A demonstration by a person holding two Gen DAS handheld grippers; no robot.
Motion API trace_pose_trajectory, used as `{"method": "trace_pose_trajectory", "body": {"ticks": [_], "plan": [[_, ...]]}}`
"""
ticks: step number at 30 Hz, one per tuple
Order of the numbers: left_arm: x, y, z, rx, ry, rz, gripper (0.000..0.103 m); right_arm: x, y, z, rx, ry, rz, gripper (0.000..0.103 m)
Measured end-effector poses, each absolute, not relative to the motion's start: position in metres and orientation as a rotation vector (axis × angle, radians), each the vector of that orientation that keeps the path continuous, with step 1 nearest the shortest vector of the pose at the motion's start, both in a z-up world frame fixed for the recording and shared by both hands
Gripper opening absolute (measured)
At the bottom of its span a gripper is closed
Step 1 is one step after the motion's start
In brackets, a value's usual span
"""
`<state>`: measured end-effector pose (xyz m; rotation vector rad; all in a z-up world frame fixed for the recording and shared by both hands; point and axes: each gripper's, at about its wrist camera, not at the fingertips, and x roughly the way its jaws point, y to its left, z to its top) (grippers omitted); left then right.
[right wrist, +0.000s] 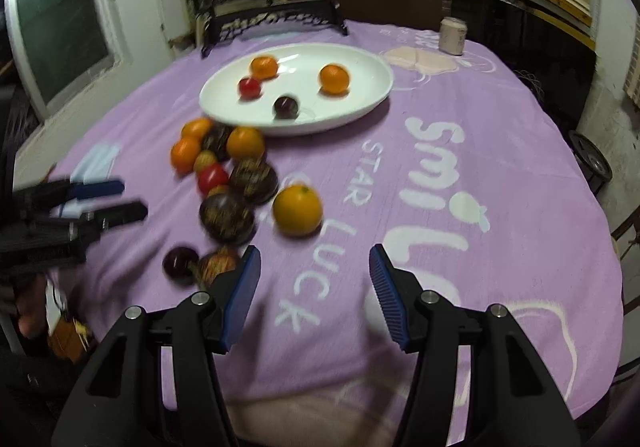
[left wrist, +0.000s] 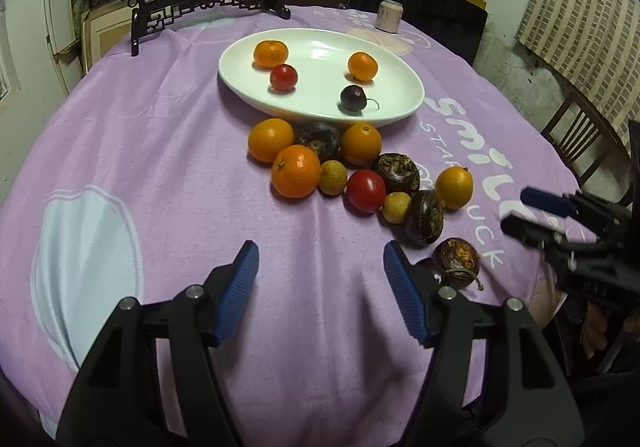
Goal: Organize fruits
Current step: 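Grasp a wrinkled brown fruit with the right tool while the left grasps a stemmed plum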
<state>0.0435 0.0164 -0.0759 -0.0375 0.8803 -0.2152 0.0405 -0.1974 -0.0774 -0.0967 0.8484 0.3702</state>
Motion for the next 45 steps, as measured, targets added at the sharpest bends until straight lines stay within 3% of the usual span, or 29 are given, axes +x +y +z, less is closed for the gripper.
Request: {"method": "trace_pose_trajectory", "body": {"ticks": [10,14,16,31,37,41,45], "plan": [[0.036,0.027,-0.077,-0.047,0.883,-0.220,0.067,0.031,-0.168,-0.104,-0.149,0.949,0.482,0.057],[0.030,0.026,-0.075,-0.030,0.876,-0.229,0.067,0.038,-0.146,-0.107,-0.176,0.908,0.503,0.059],[0.028,0.026,-0.074,-0.025,0.873,-0.228,0.067,0.041,-0.141,-0.107,-0.178,0.894,0.508,0.038],[0.043,-0.034,-0.095,0.101,0.965,-0.331,0.067,0.040,-0.205,-0.098,-0.053,0.898,0.368,0.039],[0.059,-0.043,-0.103,0.103,0.973,-0.314,0.051,0.035,-0.211,-0.099,-0.025,0.893,0.376,0.039],[0.063,-0.046,-0.104,0.098,0.956,-0.318,0.028,0.034,-0.213,-0.100,-0.020,0.894,0.379,0.039],[0.061,-0.043,-0.102,0.068,0.949,-0.336,0.028,0.034,-0.213,-0.099,-0.021,0.893,0.377,0.039]]}}
